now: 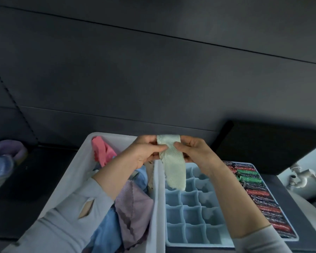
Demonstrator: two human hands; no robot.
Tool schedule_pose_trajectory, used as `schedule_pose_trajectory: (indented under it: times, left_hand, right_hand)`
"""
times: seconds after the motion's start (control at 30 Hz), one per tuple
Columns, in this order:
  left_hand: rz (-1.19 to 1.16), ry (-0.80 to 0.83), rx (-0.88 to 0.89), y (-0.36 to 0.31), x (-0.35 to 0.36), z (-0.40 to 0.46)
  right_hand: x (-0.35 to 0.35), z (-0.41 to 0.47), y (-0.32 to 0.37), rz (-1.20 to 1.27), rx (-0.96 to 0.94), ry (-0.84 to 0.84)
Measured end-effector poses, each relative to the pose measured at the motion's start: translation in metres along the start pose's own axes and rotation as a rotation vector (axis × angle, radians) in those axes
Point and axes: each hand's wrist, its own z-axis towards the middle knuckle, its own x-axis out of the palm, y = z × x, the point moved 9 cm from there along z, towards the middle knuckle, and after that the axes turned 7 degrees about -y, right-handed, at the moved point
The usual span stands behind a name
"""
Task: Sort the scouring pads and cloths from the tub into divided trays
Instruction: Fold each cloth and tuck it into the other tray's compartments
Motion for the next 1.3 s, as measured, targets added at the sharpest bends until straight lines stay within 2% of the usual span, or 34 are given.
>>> schedule_pose_trajectory:
  times: [0.1,0.17,0.27,0.33,0.43,0.5,0.57,0.7,0.83,0.93,1.03,1.1,1.17,1.23,1.3]
  left_hand:
    - [0.006,-0.121,0.249,-0.027,-0.009,-0.001]
    - [0.029,-0.141,0.415,-0.048,-0.01,-0.007]
    - [0.101,-0.162,0.535,-0.064,-0.012,-0.014]
    - [0.043,-0.121,0.502,-0.064,-0.01,-0.015]
    - [-0.147,0.005,0.273,-0.049,0.0,-0.014]
    - [-0.076,0.067,0.186,-0.039,0.006,-0.018]
    - [0.039,0.108,0.202,-0.034,0.011,-0.023]
    - [-0.142,0.001,0.139,-0.031,0.003,-0.024]
    - [-0.331,-0.054,0.025,-0.027,-0.008,-0.02]
    - [-0.38,-0.063,-0.027,-0.024,-0.01,-0.019]
    - [-0.38,-0.093,-0.077,-0.019,-0.012,-0.021]
    - [-0.169,-0.195,-0.021,-0.015,-0.023,-0.015]
    - [0.141,-0.275,0.163,-0.025,-0.032,-0.016]
    - [0.207,-0.091,0.325,-0.034,-0.016,-0.019]
    - [0.151,0.049,0.299,-0.028,-0.003,-0.024]
  right_hand:
    - [-0.005,0.002,0.011,0.099,-0.082,-0.048]
    - [-0.011,0.004,0.021,0.123,-0.147,-0.097]
    - [-0.013,0.004,0.037,0.06,-0.244,-0.133]
    - [-0.013,0.004,0.043,0.054,-0.264,-0.142]
    - [-0.017,0.007,0.045,0.082,-0.277,-0.181]
    - [-0.021,0.01,0.046,0.1,-0.283,-0.218]
    - [-0.022,0.013,0.046,0.109,-0.277,-0.233]
    - [-0.013,0.009,0.046,0.018,-0.352,-0.119]
    - [0.007,-0.011,0.047,-0.331,-0.544,0.043]
    - [0.012,-0.018,0.053,-0.384,-0.658,-0.066]
    - [0.004,-0.017,0.055,-0.259,-0.664,-0.189]
    - [-0.006,-0.009,0.048,-0.145,-0.53,-0.232]
    - [-0.011,-0.004,0.041,-0.03,-0.421,-0.209]
    - [-0.011,-0.003,0.036,0.051,-0.34,-0.17]
    - [-0.008,-0.005,0.034,0.107,-0.287,-0.12]
